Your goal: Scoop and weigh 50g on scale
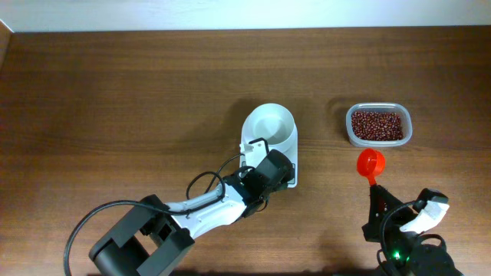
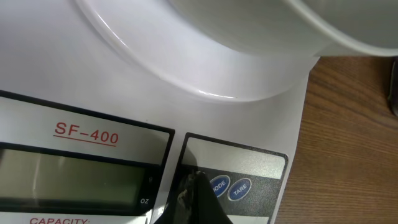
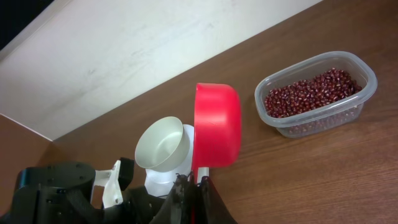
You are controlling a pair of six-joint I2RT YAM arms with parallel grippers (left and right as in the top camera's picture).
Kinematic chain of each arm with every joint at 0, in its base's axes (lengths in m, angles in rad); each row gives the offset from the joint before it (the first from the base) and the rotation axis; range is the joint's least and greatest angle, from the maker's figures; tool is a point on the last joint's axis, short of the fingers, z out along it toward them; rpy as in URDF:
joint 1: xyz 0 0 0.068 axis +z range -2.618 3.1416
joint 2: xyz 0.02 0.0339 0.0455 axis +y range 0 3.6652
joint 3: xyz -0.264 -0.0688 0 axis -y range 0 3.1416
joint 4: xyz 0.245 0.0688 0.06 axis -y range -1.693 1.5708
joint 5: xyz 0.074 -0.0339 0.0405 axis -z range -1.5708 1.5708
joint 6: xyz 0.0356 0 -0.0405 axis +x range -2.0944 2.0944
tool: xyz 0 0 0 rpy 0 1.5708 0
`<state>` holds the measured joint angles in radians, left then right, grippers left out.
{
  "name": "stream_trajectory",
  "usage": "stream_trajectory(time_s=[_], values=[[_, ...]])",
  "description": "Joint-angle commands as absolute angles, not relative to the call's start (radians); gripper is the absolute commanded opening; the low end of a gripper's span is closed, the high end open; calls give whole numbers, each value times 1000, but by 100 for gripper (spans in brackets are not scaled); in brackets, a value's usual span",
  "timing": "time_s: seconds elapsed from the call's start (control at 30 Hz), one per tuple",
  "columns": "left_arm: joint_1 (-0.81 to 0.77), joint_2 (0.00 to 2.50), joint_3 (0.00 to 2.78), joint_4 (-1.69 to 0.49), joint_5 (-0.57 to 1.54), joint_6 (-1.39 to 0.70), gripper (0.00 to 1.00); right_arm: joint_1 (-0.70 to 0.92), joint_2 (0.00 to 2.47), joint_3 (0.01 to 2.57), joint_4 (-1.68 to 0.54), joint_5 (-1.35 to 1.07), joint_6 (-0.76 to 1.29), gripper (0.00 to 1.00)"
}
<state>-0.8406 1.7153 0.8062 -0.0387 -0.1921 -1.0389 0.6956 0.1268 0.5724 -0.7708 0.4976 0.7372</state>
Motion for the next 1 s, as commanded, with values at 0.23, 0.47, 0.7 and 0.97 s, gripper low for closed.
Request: stream_trajectory(time_s=[0.23, 0.47, 0.7, 0.97], values=[[-844, 1737, 815, -53, -226, -1027, 0, 698, 120, 590, -767, 513, 733, 4], [-844, 1769, 815, -37, -213, -1061, 0, 698, 120, 590, -744, 514, 733, 4], [-842, 1724, 815, -115, -96, -1030, 0, 698, 120, 590, -748, 518, 732, 4], [-841, 1263, 815, -437, -290, -917, 0, 698, 120, 590, -759, 601, 733, 4]])
